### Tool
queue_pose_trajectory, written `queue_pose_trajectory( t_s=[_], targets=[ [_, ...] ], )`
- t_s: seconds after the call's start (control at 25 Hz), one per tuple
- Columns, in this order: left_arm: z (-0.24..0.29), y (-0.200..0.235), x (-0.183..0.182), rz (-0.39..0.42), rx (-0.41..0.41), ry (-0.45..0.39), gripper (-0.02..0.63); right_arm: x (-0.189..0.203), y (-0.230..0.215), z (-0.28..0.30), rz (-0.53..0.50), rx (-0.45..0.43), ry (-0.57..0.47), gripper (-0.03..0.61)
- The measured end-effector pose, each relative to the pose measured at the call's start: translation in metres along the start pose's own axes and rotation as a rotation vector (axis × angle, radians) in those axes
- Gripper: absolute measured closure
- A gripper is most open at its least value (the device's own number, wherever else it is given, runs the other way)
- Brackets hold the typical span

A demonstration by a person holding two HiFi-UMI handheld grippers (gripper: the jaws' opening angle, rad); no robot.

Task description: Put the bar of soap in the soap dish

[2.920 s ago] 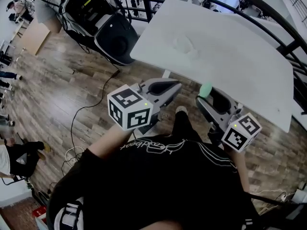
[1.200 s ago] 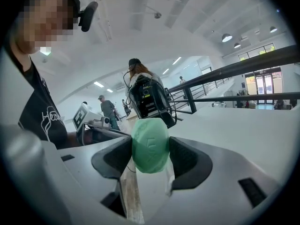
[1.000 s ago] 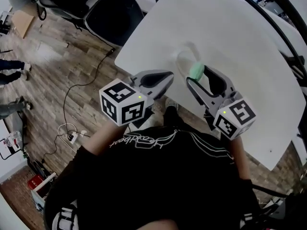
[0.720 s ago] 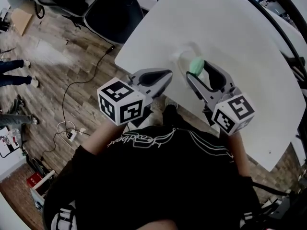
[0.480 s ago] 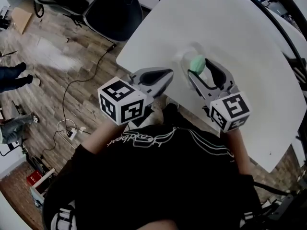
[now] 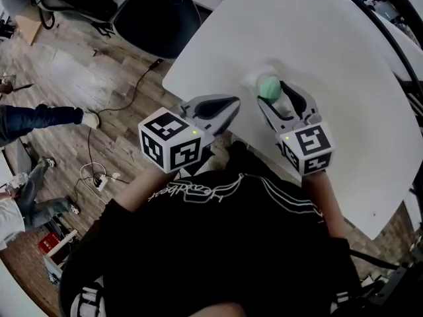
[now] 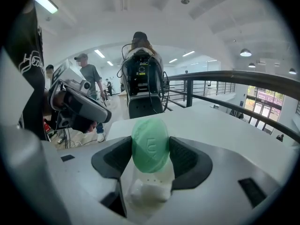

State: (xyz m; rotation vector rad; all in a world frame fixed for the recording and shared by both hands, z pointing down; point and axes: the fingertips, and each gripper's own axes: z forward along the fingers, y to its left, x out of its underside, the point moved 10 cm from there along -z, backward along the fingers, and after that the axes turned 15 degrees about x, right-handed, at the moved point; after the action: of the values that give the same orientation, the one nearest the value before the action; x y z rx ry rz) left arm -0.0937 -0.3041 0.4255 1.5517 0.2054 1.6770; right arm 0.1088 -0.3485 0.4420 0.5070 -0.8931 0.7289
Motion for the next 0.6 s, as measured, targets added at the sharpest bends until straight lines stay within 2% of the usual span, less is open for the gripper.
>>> queue_pose_trajectory(
  t_s=[0.32, 0.6],
  targets=[
    [0.017, 0.011, -0.006, 0.006, -0.028, -0.017, 0.606, 0.013, -0.018, 0.010, 0.005, -0.004, 0.042, 0.368],
    [0.053, 0.003, -0.016, 0.005, -0.038, -0.021, 0.606, 0.020, -0.054, 0.006, 0.004, -0.009, 0.073, 0.368]
  ],
)
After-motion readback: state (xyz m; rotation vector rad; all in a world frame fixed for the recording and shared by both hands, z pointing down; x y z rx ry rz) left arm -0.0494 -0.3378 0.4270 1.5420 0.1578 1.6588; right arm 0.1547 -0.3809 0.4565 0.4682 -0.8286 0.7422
